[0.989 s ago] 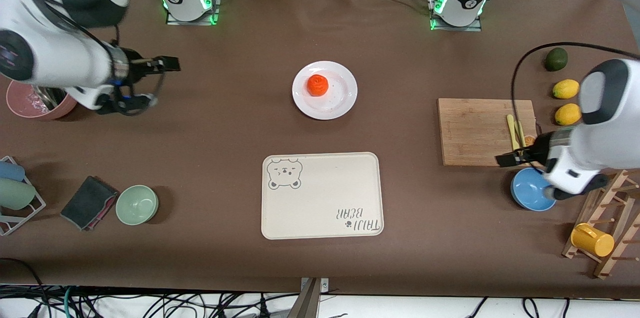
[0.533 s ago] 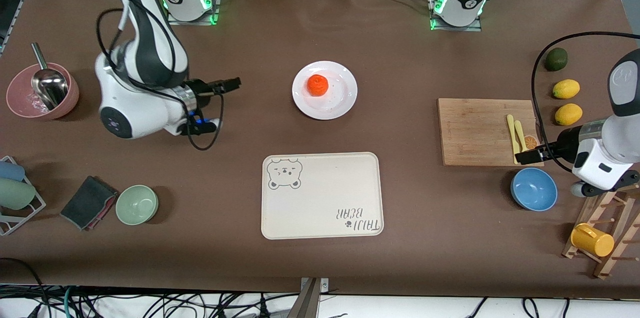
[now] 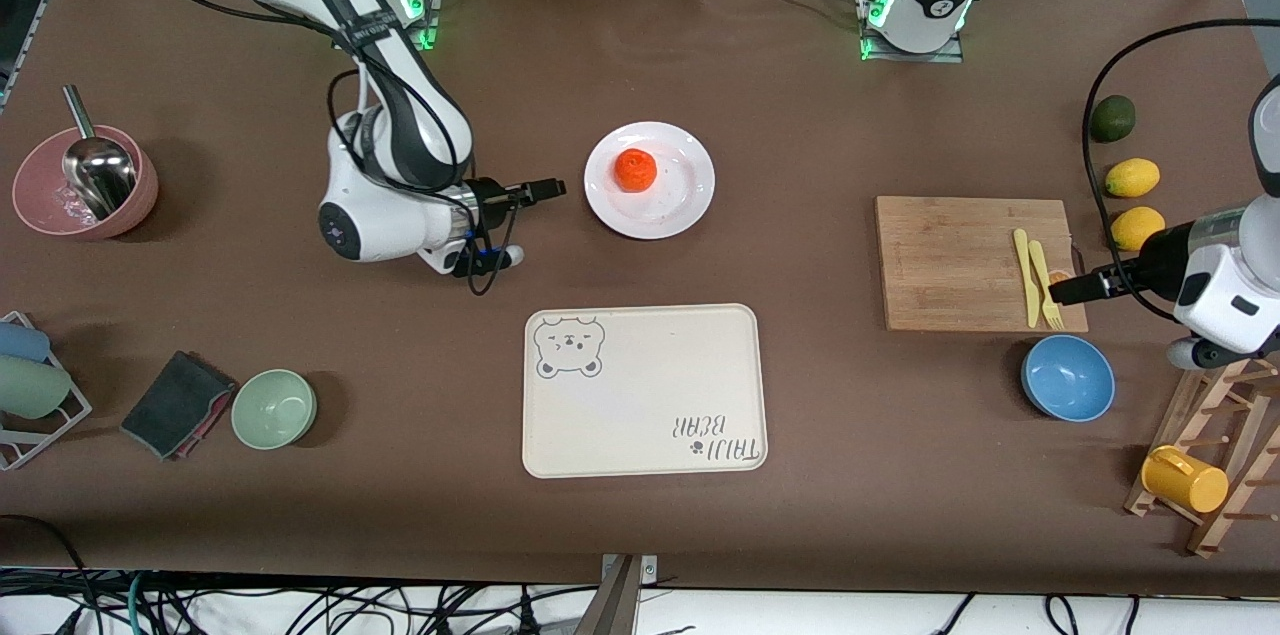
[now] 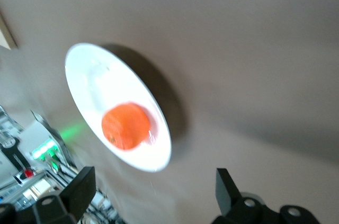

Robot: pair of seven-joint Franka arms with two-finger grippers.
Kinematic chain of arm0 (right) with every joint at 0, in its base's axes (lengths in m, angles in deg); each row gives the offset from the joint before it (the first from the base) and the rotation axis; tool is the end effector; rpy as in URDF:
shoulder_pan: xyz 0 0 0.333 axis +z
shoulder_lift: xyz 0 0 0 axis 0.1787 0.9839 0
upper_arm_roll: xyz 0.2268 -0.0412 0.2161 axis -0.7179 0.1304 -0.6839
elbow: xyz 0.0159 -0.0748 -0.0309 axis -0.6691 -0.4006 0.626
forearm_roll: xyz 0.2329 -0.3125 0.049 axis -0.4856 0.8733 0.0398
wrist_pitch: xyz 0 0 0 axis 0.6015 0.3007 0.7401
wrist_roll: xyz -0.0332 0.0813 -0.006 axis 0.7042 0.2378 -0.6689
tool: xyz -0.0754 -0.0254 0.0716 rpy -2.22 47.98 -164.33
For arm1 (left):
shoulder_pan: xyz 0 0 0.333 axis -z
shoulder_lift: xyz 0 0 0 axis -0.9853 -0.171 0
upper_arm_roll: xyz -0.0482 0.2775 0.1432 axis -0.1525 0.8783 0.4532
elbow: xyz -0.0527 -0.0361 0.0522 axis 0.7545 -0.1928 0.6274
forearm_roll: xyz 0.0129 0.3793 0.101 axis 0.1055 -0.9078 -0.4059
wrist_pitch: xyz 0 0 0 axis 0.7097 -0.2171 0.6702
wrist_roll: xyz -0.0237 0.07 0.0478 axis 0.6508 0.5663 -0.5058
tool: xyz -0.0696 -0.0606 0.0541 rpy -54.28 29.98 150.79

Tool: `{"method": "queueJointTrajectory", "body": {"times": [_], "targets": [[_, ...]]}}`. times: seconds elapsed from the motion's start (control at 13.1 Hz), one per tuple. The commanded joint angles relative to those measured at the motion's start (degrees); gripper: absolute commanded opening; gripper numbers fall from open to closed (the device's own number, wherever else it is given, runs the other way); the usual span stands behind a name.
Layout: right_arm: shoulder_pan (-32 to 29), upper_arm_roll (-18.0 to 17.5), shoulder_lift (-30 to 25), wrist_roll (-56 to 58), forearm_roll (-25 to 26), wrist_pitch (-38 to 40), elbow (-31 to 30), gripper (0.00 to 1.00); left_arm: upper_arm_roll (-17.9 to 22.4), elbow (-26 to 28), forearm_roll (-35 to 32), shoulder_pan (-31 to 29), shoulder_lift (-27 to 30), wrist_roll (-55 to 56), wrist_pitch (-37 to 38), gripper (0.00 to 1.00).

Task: Place orange and plate with both arms
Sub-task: 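Withdraw the left gripper while the right gripper reaches toward the plate, then close the right gripper on the rim of the white plate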

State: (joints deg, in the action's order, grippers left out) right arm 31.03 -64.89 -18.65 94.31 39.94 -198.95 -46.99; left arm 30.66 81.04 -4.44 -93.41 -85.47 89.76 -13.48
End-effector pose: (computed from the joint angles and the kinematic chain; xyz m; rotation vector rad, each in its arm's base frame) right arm 0.5125 0.2972 0.2171 -2.4506 -0.1501 0.5643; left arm 0.6560 0.0189 0.4990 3.0441 0.4029 -0.2581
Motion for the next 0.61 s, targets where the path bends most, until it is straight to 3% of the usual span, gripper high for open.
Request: {"method": "queueJointTrajectory", "body": {"times": [0.0, 0.3, 0.38, 0.53], "targets": [[-0.17, -4.65, 3.08, 7.43, -6.86, -10.0, -2.18, 1.0, 10.53, 8.46, 3.35, 7.69, 9.12, -8.55, -0.33, 1.0], [-0.17, -8.78, 5.99, 7.98, -7.93, -16.68, -2.18, 0.96, 15.99, 11.82, 2.83, 14.29, 15.9, -11.56, 1.51, 1.0], [-0.17, -9.4, 6.69, 7.98, -7.93, -17.58, -2.1, 0.89, 16.36, 11.73, 2.92, 14.92, 16.78, -12.52, 2.65, 1.0], [0.27, -10.02, 6.96, 7.98, -7.93, -18.37, -1.92, 0.6, 16.36, 11.64, 2.92, 14.92, 18.28, -13.5, 3.63, 1.0]]}}
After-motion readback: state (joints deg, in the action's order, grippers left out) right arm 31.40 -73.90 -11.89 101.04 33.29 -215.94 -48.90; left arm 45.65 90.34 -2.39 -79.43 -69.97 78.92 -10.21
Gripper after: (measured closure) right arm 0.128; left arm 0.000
